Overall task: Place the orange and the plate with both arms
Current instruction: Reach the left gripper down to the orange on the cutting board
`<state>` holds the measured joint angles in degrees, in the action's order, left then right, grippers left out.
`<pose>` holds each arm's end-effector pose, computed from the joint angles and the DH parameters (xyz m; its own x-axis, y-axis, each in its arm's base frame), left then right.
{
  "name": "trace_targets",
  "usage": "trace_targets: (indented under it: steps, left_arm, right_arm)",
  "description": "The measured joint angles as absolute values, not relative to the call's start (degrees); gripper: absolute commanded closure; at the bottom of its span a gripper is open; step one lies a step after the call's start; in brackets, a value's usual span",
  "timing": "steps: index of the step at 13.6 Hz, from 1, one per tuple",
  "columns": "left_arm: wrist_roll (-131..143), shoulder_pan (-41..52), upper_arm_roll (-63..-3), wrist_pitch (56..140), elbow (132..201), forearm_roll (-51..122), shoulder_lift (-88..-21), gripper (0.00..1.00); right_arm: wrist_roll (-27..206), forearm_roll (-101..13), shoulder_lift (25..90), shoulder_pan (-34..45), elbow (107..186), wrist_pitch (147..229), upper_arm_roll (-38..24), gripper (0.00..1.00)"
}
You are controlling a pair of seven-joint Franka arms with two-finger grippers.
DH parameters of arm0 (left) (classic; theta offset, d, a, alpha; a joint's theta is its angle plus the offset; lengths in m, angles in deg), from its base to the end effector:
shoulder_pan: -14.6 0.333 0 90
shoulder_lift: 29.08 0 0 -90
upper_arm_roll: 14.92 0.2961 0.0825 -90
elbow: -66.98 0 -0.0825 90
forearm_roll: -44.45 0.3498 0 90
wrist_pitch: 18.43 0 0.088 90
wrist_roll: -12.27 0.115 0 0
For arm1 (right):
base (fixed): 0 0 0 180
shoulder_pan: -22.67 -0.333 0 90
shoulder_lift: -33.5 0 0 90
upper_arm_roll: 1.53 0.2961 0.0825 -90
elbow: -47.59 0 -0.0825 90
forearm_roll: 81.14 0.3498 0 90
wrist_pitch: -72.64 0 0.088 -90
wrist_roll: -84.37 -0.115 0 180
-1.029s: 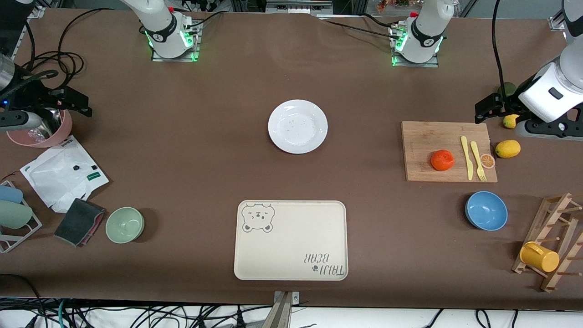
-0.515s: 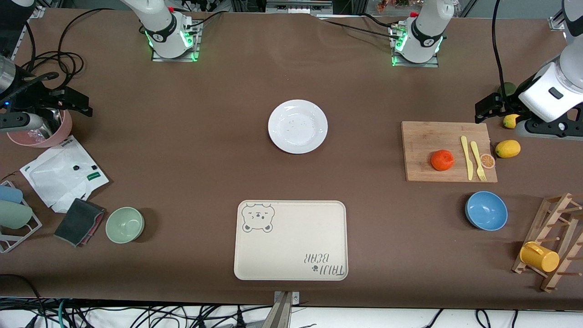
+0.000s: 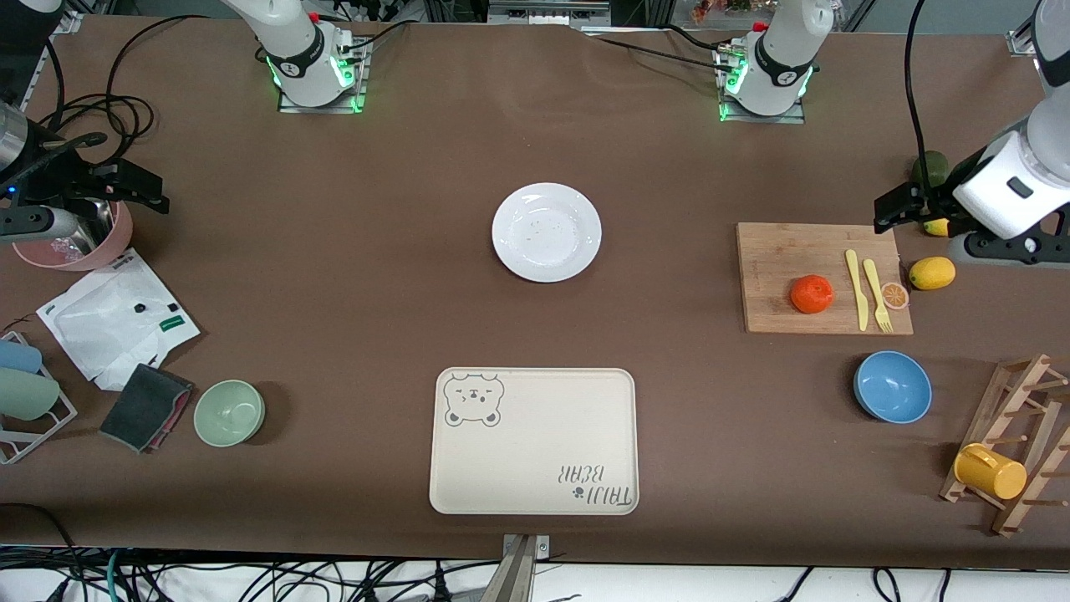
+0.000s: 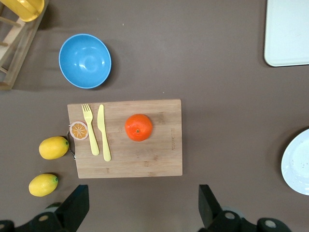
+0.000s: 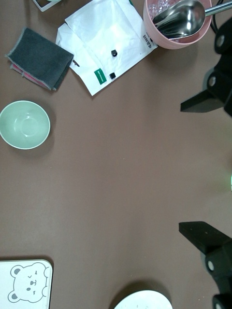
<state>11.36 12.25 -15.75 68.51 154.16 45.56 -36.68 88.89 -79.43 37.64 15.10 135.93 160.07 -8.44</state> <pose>0.5472 -0.0276 0.5427 0.9900 -0.0382 -0.1361 -0.0412 -0.9990 -0.0196 0.5340 0.0119 0.5677 0.9922 0.0911 -0.0856 0.0890 -0.9956 -0.0280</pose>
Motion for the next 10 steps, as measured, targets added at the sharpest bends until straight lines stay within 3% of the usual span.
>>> trace_targets:
  steps: [5, 10]
  left_arm:
    - [11.4, 12.9, -15.7, 70.2, 154.8, 45.6, -44.3, 0.0]
    - [11.5, 14.6, -15.7, 85.1, 165.5, 47.2, -48.2, 0.0]
  right_arm:
    - [88.9, -79.4, 37.7, 15.3, 135.9, 160.0, -8.5, 0.0]
    - [88.9, -79.4, 38.4, 15.6, 136.0, 160.0, -8.6, 0.0]
